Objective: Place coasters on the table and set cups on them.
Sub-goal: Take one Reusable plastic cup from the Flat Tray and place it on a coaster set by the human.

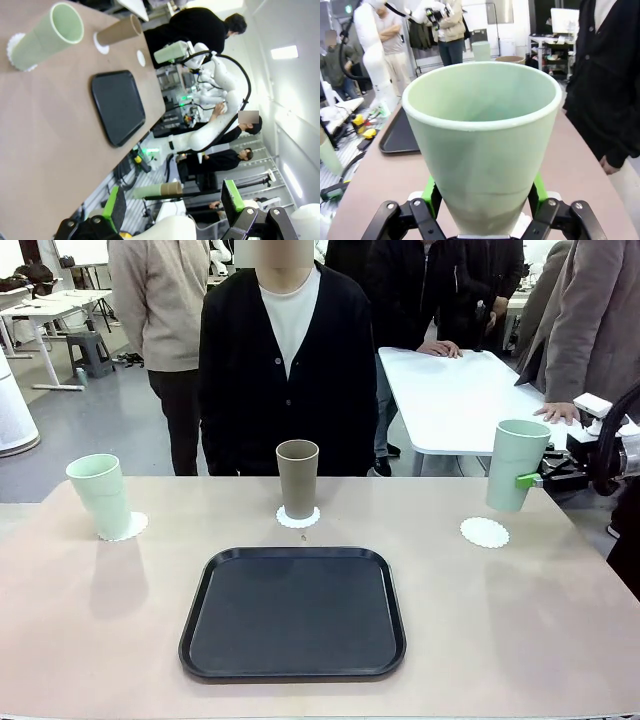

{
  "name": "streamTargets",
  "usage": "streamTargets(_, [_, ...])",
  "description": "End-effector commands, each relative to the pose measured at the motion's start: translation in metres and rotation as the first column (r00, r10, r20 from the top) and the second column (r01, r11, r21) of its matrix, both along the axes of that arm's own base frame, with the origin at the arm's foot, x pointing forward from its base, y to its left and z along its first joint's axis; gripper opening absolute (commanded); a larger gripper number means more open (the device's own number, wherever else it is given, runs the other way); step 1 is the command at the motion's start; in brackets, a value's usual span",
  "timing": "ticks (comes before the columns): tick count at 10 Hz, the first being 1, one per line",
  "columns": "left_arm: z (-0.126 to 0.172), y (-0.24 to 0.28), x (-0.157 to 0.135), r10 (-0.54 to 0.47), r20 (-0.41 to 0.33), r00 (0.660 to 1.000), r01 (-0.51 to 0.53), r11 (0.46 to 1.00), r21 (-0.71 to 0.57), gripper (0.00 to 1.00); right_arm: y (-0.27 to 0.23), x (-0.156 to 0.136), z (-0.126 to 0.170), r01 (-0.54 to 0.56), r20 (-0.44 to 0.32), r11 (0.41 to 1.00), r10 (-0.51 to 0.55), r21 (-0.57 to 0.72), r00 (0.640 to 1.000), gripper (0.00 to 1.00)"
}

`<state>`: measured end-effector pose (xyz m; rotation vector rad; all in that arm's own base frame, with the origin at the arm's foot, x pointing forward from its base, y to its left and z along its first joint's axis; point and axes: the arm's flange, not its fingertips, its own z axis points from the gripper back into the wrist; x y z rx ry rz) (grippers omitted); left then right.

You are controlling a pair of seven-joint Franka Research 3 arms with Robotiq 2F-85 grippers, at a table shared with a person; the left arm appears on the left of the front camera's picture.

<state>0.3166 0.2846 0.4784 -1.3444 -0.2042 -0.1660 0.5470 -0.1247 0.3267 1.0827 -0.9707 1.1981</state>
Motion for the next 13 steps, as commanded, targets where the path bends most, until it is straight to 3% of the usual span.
streamTargets(1, [0.004, 0.004, -0.003, 0.003, 0.012, 1.0, -0.003, 1.0, -0.008, 1.0, 0.0, 0.004, -0.011, -0.045, 0.006, 0.999, 0.045, 0.013, 0.999, 0.83])
streamTargets(13, [0.004, 0.004, -0.003, 0.003, 0.012, 1.0, -0.003, 1.0, -0.008, 1.0, 0.014, 0.027, -0.067, -0.039, 0.051, 0.999, 0.041, -0.026, 0.998, 0.83])
